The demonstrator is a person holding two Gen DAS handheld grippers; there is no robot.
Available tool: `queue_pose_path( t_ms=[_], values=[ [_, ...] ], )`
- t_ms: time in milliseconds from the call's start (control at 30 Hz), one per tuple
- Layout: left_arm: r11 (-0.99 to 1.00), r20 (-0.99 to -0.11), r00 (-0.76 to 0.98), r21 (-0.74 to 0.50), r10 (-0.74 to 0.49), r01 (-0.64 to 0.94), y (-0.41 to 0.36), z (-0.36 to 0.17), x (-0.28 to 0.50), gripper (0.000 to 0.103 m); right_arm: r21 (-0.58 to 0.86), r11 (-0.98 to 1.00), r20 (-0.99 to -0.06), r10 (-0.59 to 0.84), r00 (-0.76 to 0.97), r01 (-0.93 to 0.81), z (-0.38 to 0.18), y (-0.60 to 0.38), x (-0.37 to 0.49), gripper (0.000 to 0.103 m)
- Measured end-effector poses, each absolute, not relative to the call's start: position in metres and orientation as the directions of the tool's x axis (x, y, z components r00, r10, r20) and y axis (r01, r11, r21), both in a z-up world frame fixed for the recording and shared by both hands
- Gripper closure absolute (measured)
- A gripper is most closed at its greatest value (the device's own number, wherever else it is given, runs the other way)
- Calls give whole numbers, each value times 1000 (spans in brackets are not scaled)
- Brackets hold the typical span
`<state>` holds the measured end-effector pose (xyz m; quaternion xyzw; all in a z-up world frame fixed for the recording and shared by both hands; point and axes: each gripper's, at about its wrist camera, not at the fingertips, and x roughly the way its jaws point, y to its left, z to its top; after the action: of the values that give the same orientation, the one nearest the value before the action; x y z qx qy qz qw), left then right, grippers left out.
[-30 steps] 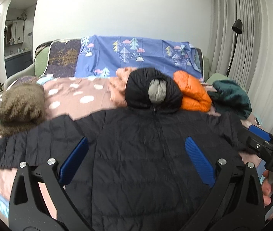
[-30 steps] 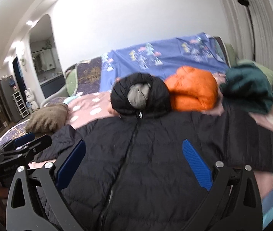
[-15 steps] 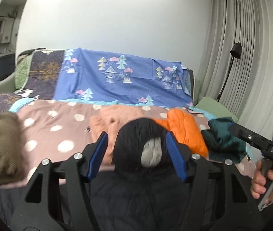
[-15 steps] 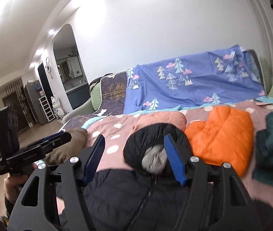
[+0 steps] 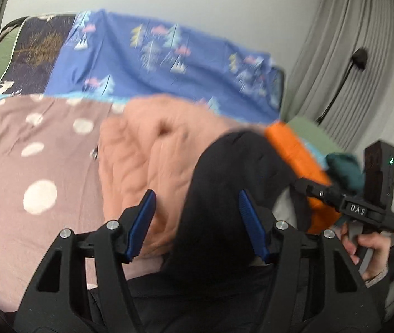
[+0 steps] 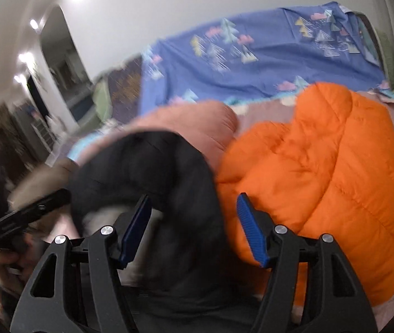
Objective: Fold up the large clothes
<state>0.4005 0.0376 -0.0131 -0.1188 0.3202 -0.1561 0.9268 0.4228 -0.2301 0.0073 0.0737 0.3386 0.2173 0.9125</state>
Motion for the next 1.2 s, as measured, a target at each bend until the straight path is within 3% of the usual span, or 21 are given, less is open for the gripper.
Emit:
queue_pose_path(
  t_ms=[67, 100, 133, 167, 233, 267, 333, 600, 700, 733, 800, 833, 1000, 1200],
  values=[
    [931, -567, 746, -301, -348, 205, 33, -20, 402, 41, 332, 872, -580, 490, 651, -360, -2, -230, 428, 46],
    [931, -562, 752, -303, -346, 202, 34, -22, 400, 41, 347, 857, -574, 515, 637, -380, -3, -227, 426, 70],
    [931, -559, 754, -304, -344, 200, 34, -20, 399, 51, 341, 859, -575, 512, 638, -382, -3, -227, 427, 88],
    [934, -558, 758, -298, -337, 196, 35, -18, 396, 67, 331, 865, -574, 503, 647, -378, -2, -226, 424, 94],
    [936, -558, 760, -297, -333, 192, 39, -14, 392, 85, 329, 862, -560, 507, 655, -386, 6, -225, 415, 99],
    [923, -555, 748, -321, -365, 212, 43, -13, 390, 96, 317, 864, -559, 504, 659, -392, 11, -222, 409, 100],
    [895, -546, 722, -375, -424, 242, 48, -9, 380, 96, 305, 863, -555, 505, 661, -403, 20, -220, 402, 100],
    [874, -553, 682, -375, -478, 309, 48, -1, 311, 96, 265, 853, -583, 514, 629, -450, 37, -214, 327, 100],
    [874, -576, 662, -384, -479, 299, 52, -11, 276, 95, 243, 848, -625, 508, 592, -472, 28, -214, 284, 94],
    [876, -588, 654, -386, -476, 290, 54, -17, 264, 92, 233, 849, -637, 502, 584, -475, 25, -214, 274, 83],
    [874, -608, 635, -403, -477, 271, 58, -31, 234, 78, 206, 845, -673, 488, 556, -493, 15, -214, 243, 61],
    [872, -615, 626, -410, -480, 267, 60, -38, 220, 71, 197, 841, -686, 485, 542, -504, 10, -214, 225, 58],
    [881, -644, 615, -425, -455, 208, 79, -61, 145, 65, 221, 841, -712, 485, 508, -493, -12, -218, 165, 57],
    [897, -636, 719, -440, -282, -37, 150, -66, 69, 47, 254, 849, -688, 496, 530, -464, -22, -209, 117, 57]
  ],
)
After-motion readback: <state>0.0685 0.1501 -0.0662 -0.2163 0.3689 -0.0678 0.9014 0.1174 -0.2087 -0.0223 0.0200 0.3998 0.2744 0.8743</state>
